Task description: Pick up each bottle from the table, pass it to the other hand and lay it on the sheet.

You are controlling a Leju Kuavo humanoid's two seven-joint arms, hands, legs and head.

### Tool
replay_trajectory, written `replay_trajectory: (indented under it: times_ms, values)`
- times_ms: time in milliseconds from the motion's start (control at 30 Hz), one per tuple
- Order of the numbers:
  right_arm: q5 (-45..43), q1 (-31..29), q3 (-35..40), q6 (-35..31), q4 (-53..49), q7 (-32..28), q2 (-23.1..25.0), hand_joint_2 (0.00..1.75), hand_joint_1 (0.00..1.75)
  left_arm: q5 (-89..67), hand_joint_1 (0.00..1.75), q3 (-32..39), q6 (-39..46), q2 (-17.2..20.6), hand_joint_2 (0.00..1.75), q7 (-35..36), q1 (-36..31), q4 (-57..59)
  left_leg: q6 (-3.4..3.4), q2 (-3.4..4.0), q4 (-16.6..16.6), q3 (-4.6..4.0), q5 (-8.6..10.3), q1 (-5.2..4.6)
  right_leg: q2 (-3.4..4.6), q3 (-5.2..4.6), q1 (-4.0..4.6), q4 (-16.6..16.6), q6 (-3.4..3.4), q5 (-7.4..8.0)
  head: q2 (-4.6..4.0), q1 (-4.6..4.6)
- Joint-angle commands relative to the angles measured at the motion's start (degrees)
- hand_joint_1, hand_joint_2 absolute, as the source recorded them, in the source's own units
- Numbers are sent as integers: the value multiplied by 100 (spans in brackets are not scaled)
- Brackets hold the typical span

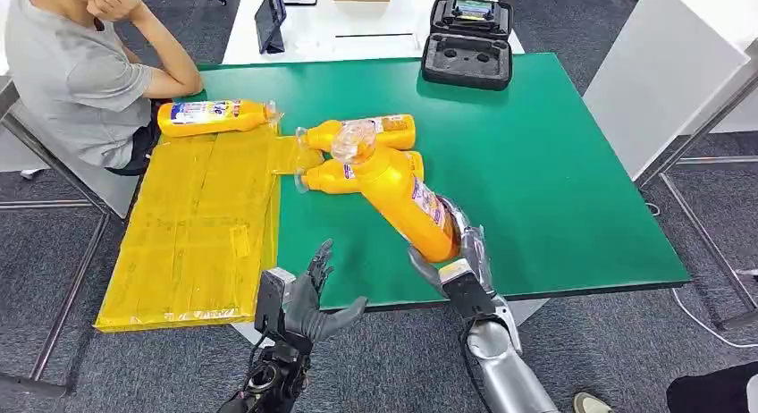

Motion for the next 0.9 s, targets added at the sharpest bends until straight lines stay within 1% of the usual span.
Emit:
replay_trajectory:
  times_ms: [33, 133, 233, 333, 367, 400, 433, 467, 567, 667, 700, 800, 833, 900]
  values:
    - [91, -233, 377, 58, 601, 4, -37, 175, 175, 371, 0, -216, -786, 184, 175, 111, -257, -88, -3, 4, -8, 28, -7, -1, -4, 28, 1, -8, -1, -6, 0, 0]
    - [314, -387, 609, 50, 965, 4, 10, 175, 175, 455, 0, -262, -896, 188, 175, 159, -337, -222, -3, 8, -5, 22, -6, 1, 0, 21, 2, -6, -1, -4, 0, 0]
    - [406, -430, 774, 37, 1125, 4, 58, 175, 175, 544, 0, -246, -917, 177, 175, 147, -384, -267, -3, 7, -4, 12, -3, 2, 4, 12, 2, -5, -1, 0, 0, 0]
    - [456, -452, 994, -50, 1302, 4, 64, 175, 175, 693, 0, -201, -903, 205, 175, 66, -353, -447, -4, 14, -6, 20, -6, 2, 8, 19, 3, -7, -2, -1, 0, 0]
    - [457, -445, 1081, -111, 1355, 4, 55, 175, 175, 765, 0, -151, -867, 228, 175, 30, -317, -553, -3, 7, -5, 11, -3, 0, 4, 11, 1, -4, -2, -1, 0, 0]
    - [457, -430, 1098, -137, 1365, 4, 51, 175, 175, 792, 0, -118, -846, 233, 175, 15, -305, -581, -4, 15, -8, 24, -8, 1, 9, 23, 3, -8, -2, -3, 0, 2]
    - [460, -428, 1150, -218, 1398, 4, 35, 175, 175, 776, 0, -75, -715, 266, 175, -54, -282, -654, -3, 9, -5, 13, -4, 1, 6, 13, 2, -5, -2, -1, 0, -2]
    - [433, -426, 1175, -280, 1417, 4, 18, 175, 175, 730, 0, -18, -538, 297, 175, -92, -280, -682, -3, 14, -8, 26, -9, 0, 8, 24, 1, -8, -2, -4, 0, 0]
    - [378, -436, 1170, -359, 1444, 4, -22, 175, 175, 809, 0, 155, -424, 319, 175, -119, -269, -706, -3, 8, -7, 14, -4, 0, 7, 14, 1, -6, -1, -1, 0, 0]
    - [354, -453, 1150, -399, 1464, 4, -45, 175, 175, 810, 0, 191, -408, 327, 175, -129, -265, -759, -4, 14, -10, 34, -10, -2, 9, 32, 0, -9, -1, -5, 0, 0]
    - [338, -432, 1137, -423, 1442, 4, -73, 175, 175, 791, 0, 219, -360, 320, 175, -137, -259, -805, -3, 6, -6, 17, -5, -1, 4, 18, 0, -5, -1, -2, 0, 0]
    - [326, -387, 1131, -428, 1408, 4, -90, 175, 175, 789, 0, 218, -359, 314, 175, -139, -247, -812, -3, 8, -9, 29, -8, -1, 3, 29, 0, -8, 0, -5, 0, 0]
    - [311, -364, 1112, -427, 1392, 4, -100, 175, 175, 793, 0, 178, -414, 309, 175, -116, -246, -800, -2, 3, -6, 14, -4, -1, 2, 15, 0, -6, 0, -2, 0, 0]
    - [304, -374, 1105, -421, 1385, 4, -93, 175, 175, 785, 0, 142, -443, 305, 175, -106, -237, -792, -2, 5, -12, 34, -9, -3, 0, 35, -2, -11, 0, -7, 0, 0]
